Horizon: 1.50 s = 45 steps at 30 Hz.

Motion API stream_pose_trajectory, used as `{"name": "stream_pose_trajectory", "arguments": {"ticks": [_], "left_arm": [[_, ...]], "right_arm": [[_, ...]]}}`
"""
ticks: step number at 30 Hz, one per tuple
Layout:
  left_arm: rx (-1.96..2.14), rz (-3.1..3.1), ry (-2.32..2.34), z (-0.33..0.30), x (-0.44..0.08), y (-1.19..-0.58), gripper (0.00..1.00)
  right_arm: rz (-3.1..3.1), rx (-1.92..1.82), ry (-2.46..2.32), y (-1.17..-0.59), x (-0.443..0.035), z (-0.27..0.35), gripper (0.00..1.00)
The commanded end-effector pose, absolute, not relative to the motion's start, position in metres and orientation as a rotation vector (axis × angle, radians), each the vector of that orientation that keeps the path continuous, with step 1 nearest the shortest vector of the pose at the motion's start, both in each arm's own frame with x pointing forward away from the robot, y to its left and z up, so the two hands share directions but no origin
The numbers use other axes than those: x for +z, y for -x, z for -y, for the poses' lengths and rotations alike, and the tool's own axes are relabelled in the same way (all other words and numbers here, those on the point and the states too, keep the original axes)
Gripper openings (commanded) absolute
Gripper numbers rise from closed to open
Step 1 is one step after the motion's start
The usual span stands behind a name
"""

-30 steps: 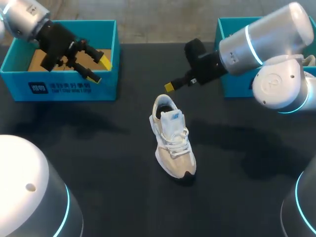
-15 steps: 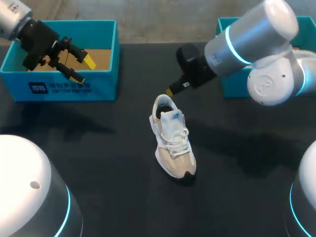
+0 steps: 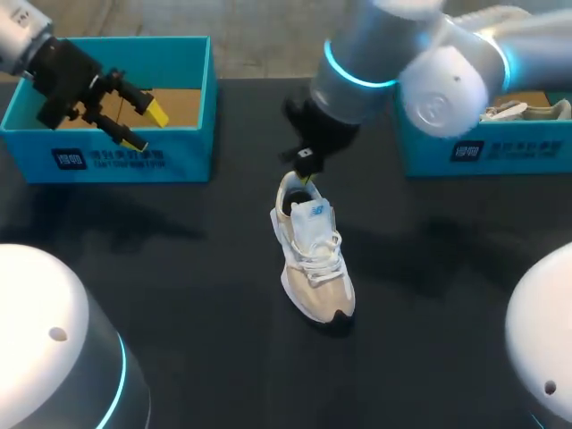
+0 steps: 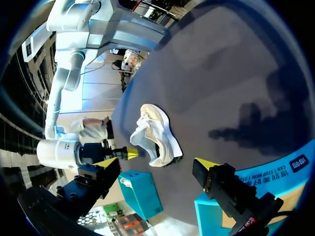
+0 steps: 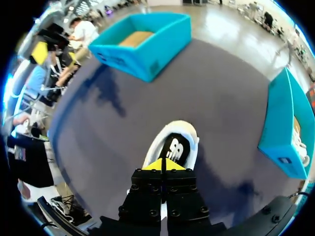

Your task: Take the shoe out of the shoebox, open the shoe tongue, remove and reinsert the insole, then place the shoe into the shoebox

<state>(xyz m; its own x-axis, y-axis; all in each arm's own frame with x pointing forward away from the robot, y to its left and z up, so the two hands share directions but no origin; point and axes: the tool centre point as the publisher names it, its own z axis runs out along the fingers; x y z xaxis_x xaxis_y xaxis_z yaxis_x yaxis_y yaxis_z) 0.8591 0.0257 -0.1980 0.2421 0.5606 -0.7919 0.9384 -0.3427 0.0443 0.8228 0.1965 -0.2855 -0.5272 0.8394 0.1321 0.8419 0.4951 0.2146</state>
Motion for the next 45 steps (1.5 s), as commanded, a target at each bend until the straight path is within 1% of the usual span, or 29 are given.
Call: {"name": "stream_pose_trajectory", "arguments": {"ticks": [1,13,31,45], "left_arm": [[-0.955,-1.362,-1.994,-0.024,-0.205,-0.861,1.0],[-0.975,-1.369,-1.98,-0.023,-0.21,-0.858,1.0],[-0.98,-1.385,-1.969,-0.021,-0.211,-0.852,1.0],[-0.97,-1.4,-1.958,-0.02,-0.21,-0.853,1.0]], "right_arm": [[2.846,-0.005,1.681,-0.824,-0.293,-0.206,0.0],[2.769,-0.043,1.818,-0.81,-0.315,-0.202,0.0],[2.659,0.007,1.781,-0.814,-0.363,-0.187,0.0],[2.629,0.051,1.72,-0.815,-0.389,-0.189,0.0]]}}
